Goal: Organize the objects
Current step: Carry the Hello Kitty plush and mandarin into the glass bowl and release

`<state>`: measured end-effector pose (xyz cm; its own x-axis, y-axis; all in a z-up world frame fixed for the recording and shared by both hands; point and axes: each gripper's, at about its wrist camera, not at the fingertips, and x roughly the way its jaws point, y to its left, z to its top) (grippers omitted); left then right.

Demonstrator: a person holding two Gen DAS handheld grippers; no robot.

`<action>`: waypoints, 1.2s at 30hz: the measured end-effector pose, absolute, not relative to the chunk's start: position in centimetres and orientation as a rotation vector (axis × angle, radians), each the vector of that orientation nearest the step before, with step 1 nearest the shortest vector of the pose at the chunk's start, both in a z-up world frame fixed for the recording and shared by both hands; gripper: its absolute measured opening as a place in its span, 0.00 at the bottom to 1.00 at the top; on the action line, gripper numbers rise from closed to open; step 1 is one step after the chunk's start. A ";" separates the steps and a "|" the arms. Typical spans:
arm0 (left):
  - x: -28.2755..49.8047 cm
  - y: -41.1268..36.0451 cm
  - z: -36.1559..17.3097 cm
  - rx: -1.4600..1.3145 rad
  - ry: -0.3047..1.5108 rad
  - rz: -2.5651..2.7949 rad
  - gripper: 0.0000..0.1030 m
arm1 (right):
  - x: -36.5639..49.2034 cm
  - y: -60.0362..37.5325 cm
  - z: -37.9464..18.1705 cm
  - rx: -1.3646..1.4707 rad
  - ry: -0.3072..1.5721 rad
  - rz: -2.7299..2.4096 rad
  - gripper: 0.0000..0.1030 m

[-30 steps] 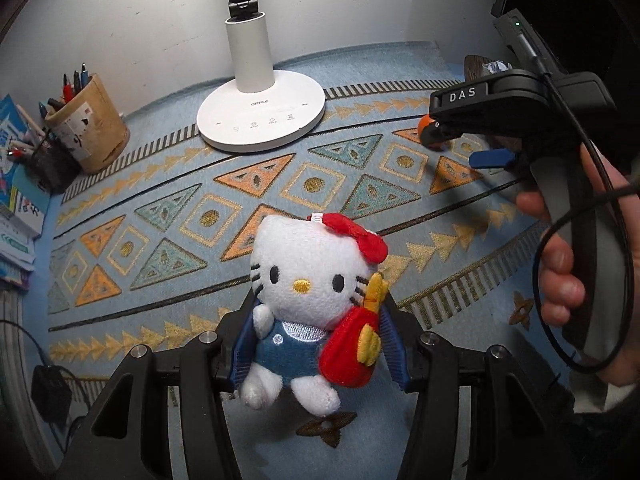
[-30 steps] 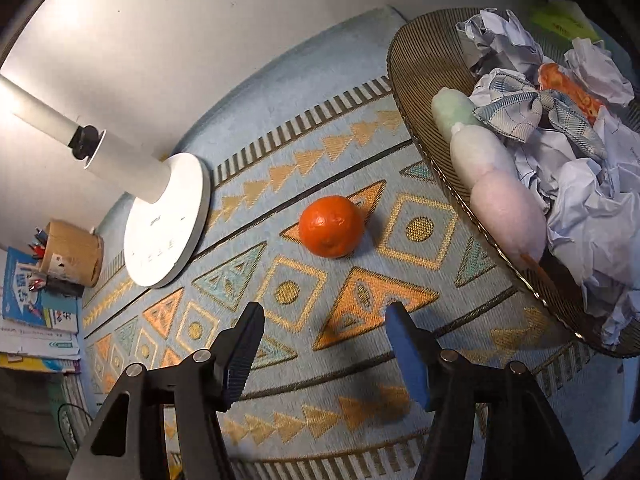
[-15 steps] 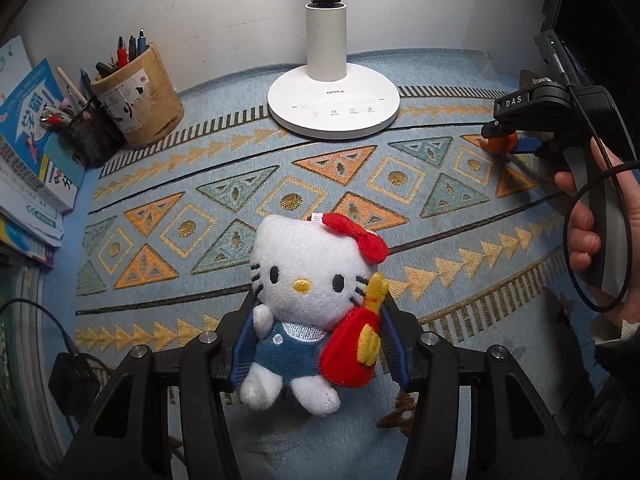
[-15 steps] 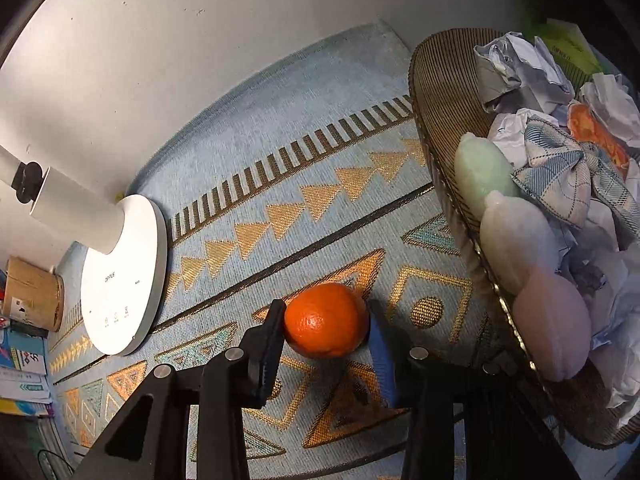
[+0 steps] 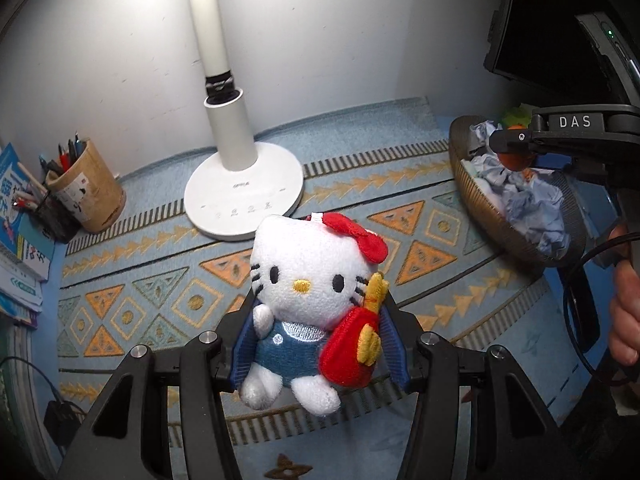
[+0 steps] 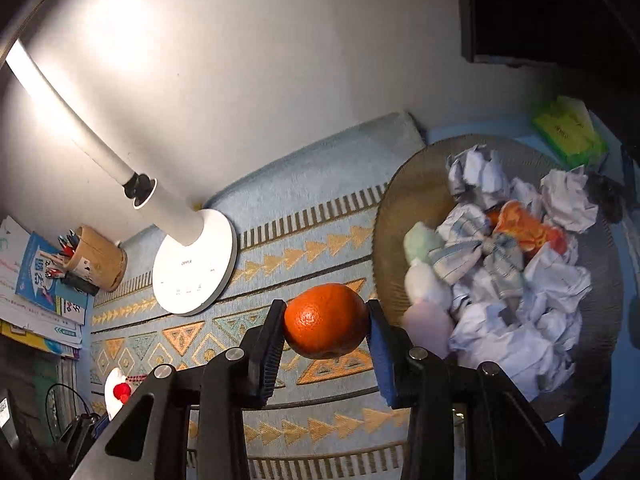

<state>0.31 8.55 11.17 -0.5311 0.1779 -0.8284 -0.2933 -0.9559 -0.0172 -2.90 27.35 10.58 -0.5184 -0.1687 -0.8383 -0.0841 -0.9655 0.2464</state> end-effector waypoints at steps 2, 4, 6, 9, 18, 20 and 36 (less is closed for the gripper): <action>-0.1 10.7 12.7 -1.298 0.147 2.523 0.49 | -2.5 30.1 12.5 1.473 -0.420 -2.709 0.37; -0.6 12.9 14.1 -1.255 0.132 2.524 0.49 | -2.4 33.1 14.2 1.444 -0.450 -2.750 0.37; -1.2 14.9 15.2 -1.220 0.111 2.520 0.49 | -2.4 36.6 15.4 1.426 -0.486 -2.798 0.37; -2.5 18.0 16.6 -1.172 0.089 2.519 0.49 | -2.2 41.8 16.8 1.419 -0.546 -2.851 0.37; -5.7 27.5 15.0 -1.224 0.081 2.430 0.49 | -2.8 49.8 15.0 1.546 -0.563 -2.786 0.37; -6.1 28.8 14.6 -1.249 0.079 2.423 0.49 | -2.7 50.2 13.9 1.577 -0.555 -2.750 0.37; -4.6 25.3 15.2 -1.297 -0.127 2.479 0.81 | -3.1 50.4 13.4 1.568 -0.546 -2.677 0.61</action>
<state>-4.58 25.25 15.16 -0.5261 0.3366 -0.7810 -0.2552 -0.9385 -0.2326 -3.08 50.40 13.43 -0.5047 -0.1651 -0.8474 -0.1798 -0.9399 0.2902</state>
